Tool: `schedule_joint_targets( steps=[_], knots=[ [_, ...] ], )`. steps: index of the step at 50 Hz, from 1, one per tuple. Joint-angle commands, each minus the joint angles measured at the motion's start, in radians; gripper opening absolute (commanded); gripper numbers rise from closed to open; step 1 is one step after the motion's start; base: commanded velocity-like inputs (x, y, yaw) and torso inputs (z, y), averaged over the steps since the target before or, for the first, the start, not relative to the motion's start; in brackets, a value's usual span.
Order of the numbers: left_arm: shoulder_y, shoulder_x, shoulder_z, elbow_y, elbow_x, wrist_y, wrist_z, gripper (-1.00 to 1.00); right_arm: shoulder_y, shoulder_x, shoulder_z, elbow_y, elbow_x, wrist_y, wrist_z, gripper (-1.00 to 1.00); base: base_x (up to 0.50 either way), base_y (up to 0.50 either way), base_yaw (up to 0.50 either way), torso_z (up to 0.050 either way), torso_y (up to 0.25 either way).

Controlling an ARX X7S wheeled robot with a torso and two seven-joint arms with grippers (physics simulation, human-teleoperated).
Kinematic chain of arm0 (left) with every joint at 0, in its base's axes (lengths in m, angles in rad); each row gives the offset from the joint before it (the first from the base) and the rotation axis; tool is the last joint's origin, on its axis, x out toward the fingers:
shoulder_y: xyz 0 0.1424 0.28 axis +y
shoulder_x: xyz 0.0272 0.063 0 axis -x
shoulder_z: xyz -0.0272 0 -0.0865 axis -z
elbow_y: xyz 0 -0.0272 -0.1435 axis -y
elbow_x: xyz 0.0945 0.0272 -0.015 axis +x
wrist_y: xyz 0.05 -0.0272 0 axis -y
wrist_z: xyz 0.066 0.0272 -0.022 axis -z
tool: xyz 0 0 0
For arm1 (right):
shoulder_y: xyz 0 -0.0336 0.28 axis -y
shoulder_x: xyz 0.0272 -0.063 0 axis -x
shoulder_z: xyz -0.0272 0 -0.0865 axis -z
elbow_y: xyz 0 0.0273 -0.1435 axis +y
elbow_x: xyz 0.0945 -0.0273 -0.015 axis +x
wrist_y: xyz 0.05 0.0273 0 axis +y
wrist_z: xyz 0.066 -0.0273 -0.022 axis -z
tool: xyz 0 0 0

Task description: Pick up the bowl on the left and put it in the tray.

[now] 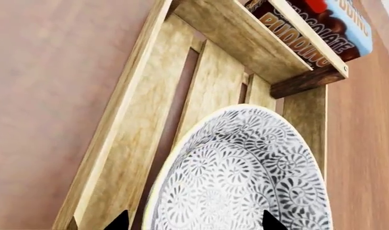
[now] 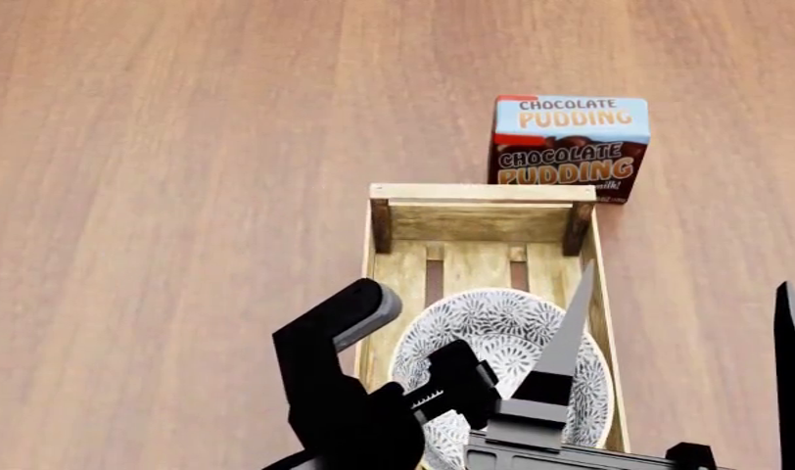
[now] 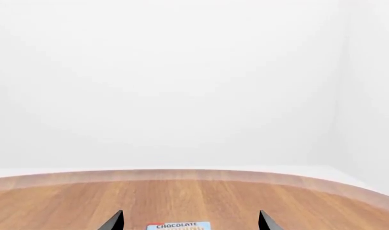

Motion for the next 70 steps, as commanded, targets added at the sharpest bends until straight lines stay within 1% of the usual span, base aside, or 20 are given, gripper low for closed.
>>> schedule_joint_targets(
  steps=[1,12,26,45,53,59,62,67,70],
  knots=[
    [0.003,-0.016,0.023,-0.003,-0.021,0.015,-0.027,1.0,0.0,0.008,0.002,-0.007,0.008,-0.001,0.008,1.0,0.0,0.0,0.0,0.0,0.0],
    [-0.013,-0.025,0.034,0.025,-0.024,0.02,-0.044,1.0,0.005,0.015,0.002,-0.012,0.018,0.001,0.017,1.0,0.0,0.0,0.0,0.0,0.0],
    [-0.035,-0.048,0.043,0.105,-0.009,0.026,-0.086,1.0,0.011,0.027,0.001,-0.02,0.032,0.003,0.031,1.0,0.0,0.0,0.0,0.0,0.0],
    [-0.047,-0.067,0.041,0.191,0.0,0.036,-0.106,1.0,0.016,0.042,-0.011,-0.021,0.042,-0.001,0.051,1.0,0.0,0.0,0.0,0.0,0.0],
    [-0.044,-0.088,0.037,0.23,0.009,0.048,-0.117,1.0,0.018,0.046,-0.016,-0.02,0.044,-0.004,0.056,1.0,0.0,0.0,0.0,0.0,0.0],
    [-0.045,-0.11,0.042,0.278,0.034,0.059,-0.138,1.0,0.02,0.05,-0.02,-0.02,0.046,-0.006,0.06,1.0,0.0,0.0,0.0,0.0,0.0],
    [-0.062,-0.124,0.064,0.296,0.088,0.062,-0.17,1.0,0.021,0.052,-0.023,-0.019,0.046,-0.007,0.062,1.0,0.0,0.0,0.0,0.0,0.0],
    [-0.06,-0.146,0.067,0.34,0.099,0.062,-0.176,1.0,0.021,0.055,-0.026,-0.02,0.048,-0.007,0.066,1.0,0.0,0.0,0.0,0.0,0.0],
    [-0.072,-0.166,0.08,0.371,0.151,0.072,-0.215,1.0,0.02,0.056,-0.028,-0.016,0.047,-0.012,0.066,1.0,0.0,0.0,0.0,0.0,0.0]
  ],
)
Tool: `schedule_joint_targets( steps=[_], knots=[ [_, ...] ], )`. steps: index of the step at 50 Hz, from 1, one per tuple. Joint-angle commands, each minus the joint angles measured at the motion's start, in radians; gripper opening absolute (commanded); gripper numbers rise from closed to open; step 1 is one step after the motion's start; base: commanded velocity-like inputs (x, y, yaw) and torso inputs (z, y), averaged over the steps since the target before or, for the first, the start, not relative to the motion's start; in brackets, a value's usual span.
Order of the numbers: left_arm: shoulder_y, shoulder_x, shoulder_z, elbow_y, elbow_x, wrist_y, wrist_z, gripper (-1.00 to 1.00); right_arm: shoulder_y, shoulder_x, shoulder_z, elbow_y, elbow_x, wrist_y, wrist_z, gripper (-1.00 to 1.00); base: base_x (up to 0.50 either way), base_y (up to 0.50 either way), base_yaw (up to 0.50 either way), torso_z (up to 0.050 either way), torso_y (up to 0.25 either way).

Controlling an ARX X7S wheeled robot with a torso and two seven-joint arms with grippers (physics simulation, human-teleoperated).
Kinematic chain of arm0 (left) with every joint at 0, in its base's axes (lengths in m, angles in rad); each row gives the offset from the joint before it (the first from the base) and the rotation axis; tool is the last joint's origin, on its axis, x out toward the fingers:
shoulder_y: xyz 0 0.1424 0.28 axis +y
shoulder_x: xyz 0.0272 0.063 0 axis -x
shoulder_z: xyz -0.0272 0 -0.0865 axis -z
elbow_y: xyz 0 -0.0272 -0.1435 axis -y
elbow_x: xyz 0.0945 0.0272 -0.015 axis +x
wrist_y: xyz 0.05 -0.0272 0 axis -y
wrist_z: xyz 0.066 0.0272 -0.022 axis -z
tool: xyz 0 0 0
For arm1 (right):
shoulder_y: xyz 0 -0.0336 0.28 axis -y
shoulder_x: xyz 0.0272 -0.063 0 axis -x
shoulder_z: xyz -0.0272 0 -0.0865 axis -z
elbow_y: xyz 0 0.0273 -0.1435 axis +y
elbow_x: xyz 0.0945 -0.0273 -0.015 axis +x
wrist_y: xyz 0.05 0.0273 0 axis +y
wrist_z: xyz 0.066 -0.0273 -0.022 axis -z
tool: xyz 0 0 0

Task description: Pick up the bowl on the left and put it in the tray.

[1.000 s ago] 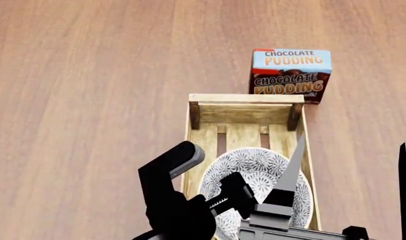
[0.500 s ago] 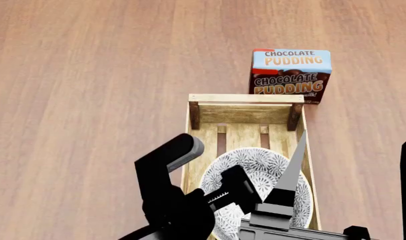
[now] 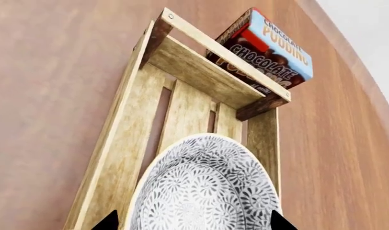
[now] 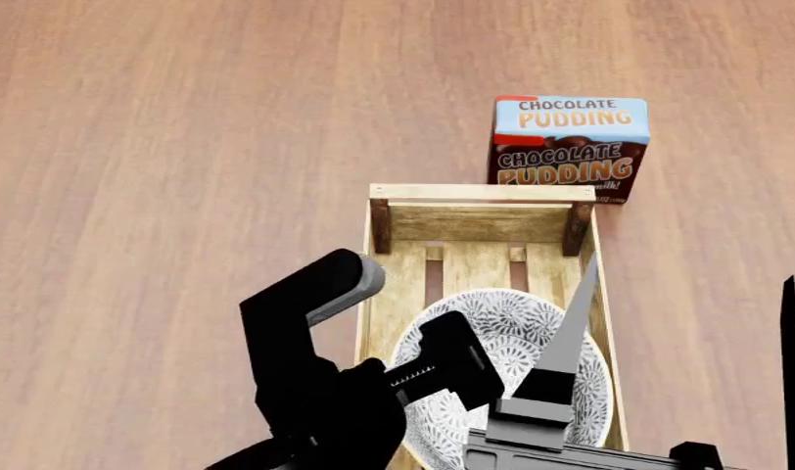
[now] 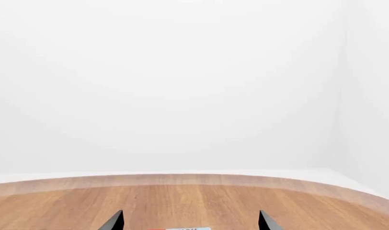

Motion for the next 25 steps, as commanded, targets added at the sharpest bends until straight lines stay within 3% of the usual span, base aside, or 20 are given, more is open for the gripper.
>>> schedule_joint_targets(
  steps=[1,25],
  knots=[
    [-0.017,-0.05,0.021,0.089,0.078,0.013,-0.057,1.0,0.0,0.005,-0.007,0.006,0.004,-0.013,0.005,1.0,0.0,0.0,0.0,0.0,0.0],
    [-0.124,-0.188,0.078,0.32,0.287,-0.041,-0.226,1.0,0.005,0.013,-0.021,0.005,0.007,-0.011,0.017,1.0,0.0,0.0,0.0,0.0,0.0]
  ],
)
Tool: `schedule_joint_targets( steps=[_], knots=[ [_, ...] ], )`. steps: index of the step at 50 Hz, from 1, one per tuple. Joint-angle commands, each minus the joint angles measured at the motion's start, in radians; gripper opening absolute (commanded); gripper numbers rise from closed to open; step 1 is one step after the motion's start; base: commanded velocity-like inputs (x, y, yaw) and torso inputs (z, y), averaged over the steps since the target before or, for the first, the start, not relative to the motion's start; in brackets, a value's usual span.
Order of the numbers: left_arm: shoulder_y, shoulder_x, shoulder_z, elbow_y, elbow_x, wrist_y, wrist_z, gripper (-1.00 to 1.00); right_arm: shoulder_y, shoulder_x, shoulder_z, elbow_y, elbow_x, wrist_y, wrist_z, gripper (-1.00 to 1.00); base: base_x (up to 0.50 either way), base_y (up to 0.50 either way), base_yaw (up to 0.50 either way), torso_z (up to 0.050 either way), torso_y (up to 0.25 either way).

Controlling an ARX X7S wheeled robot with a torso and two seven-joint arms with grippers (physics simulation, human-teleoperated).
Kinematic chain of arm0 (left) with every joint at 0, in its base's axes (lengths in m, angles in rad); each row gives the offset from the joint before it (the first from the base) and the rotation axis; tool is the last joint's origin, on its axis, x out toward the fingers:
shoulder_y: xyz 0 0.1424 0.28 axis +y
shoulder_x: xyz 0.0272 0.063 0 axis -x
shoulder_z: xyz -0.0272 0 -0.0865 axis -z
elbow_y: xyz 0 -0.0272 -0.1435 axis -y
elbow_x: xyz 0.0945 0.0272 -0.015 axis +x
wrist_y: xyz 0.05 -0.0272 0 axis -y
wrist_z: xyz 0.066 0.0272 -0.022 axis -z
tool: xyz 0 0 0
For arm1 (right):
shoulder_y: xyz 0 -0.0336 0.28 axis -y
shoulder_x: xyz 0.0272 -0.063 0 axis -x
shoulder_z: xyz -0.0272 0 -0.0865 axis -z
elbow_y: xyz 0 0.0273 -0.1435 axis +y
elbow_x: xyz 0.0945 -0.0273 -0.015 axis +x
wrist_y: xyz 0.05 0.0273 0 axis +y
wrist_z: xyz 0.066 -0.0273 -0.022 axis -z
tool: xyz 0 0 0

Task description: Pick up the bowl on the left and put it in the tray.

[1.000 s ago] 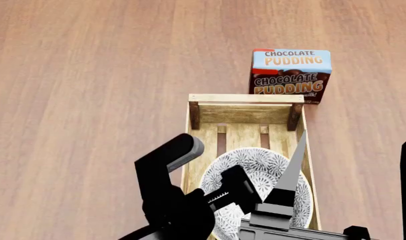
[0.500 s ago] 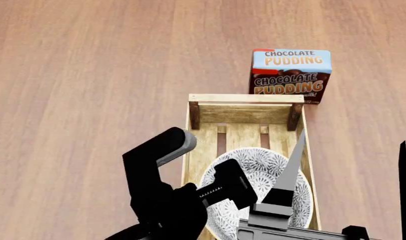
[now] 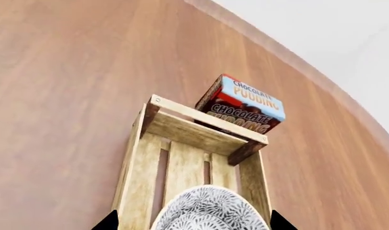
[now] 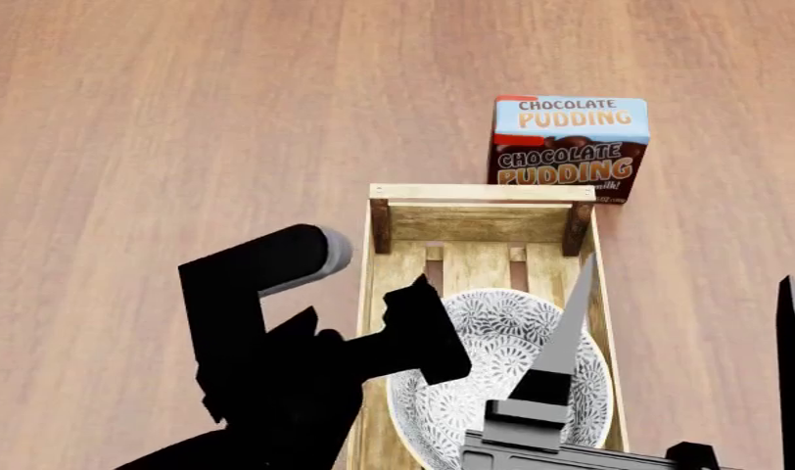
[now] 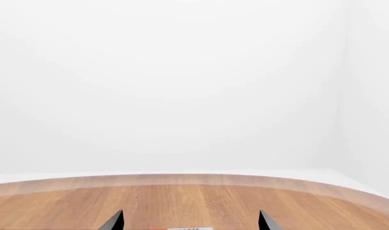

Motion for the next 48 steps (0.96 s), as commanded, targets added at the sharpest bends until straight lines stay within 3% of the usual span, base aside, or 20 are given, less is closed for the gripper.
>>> schedule_joint_targets(
  steps=[1,14,23,29,48],
  knots=[
    [-0.048,-0.069,0.03,0.103,0.101,-0.031,-0.079,1.0,0.002,0.003,-0.008,0.004,0.0,-0.004,0.004,1.0,0.0,0.0,0.0,0.0,0.0],
    [-0.101,-0.194,0.096,0.232,0.316,-0.105,-0.221,1.0,0.003,0.005,-0.023,0.019,-0.004,-0.015,0.007,1.0,0.0,0.0,0.0,0.0,0.0],
    [-0.076,-0.27,0.095,0.326,0.415,-0.065,-0.231,1.0,0.006,0.007,-0.037,0.03,-0.011,-0.02,0.007,1.0,0.0,0.0,0.0,0.0,0.0],
    [-0.103,-0.332,0.123,0.437,0.54,-0.122,-0.298,1.0,0.01,0.005,-0.051,0.035,-0.016,-0.019,0.008,1.0,0.0,0.0,0.0,0.0,0.0],
    [-0.028,-0.486,0.172,0.564,0.7,-0.165,-0.367,1.0,0.017,0.001,-0.086,0.057,-0.031,-0.028,0.007,1.0,0.0,0.0,0.0,0.0,0.0]
  ],
)
